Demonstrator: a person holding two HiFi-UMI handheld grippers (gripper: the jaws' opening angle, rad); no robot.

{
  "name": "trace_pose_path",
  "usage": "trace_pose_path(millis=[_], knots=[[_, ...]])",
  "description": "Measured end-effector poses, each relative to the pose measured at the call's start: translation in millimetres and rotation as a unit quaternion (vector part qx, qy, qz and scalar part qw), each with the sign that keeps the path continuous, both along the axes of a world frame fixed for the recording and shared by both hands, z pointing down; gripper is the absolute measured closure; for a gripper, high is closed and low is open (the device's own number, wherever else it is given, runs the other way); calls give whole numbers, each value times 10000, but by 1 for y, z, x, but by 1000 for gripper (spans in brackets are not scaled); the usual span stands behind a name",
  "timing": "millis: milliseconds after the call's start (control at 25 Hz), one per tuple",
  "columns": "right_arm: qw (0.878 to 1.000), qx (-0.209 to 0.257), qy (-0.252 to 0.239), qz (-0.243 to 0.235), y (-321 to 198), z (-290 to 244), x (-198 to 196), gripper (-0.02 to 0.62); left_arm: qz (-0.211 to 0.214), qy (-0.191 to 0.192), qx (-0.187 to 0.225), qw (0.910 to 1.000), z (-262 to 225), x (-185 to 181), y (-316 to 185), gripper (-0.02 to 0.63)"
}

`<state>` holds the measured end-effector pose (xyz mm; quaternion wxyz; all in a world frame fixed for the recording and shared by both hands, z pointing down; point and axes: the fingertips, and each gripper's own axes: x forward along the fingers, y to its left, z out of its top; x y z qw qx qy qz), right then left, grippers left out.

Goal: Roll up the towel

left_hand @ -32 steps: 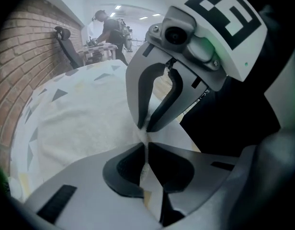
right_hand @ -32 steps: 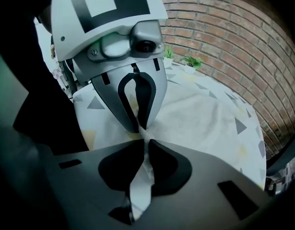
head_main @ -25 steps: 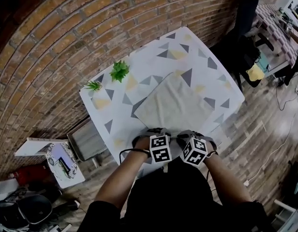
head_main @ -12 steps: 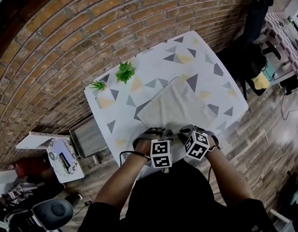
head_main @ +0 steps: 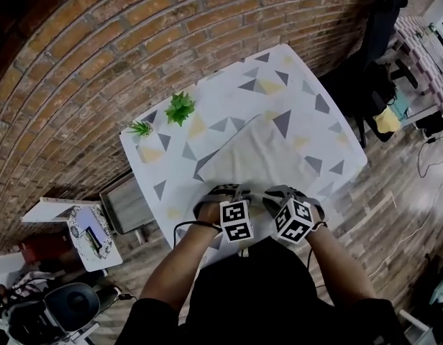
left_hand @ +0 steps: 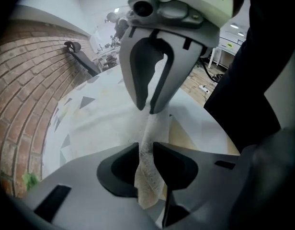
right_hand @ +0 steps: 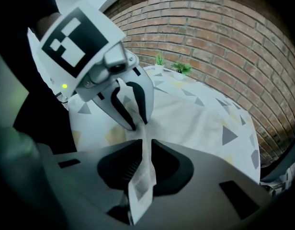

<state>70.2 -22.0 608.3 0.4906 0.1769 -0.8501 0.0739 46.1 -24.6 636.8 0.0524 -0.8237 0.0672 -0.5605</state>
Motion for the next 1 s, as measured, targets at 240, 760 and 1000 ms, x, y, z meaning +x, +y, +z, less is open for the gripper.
trace_pose_path(millis=[240,760,1000], knots=[[9992,-91,273,-281,19,20,-1,480,-300,104,21,9995,-5,-2,-14,499],[9998,29,167,-83,-20,19,5,486,152,-168,204,9995,-9,4,-2,499],[9997,99,-150,-175,-26,3,5,489,-250,-280,81,9993,-1,1,-24,499]])
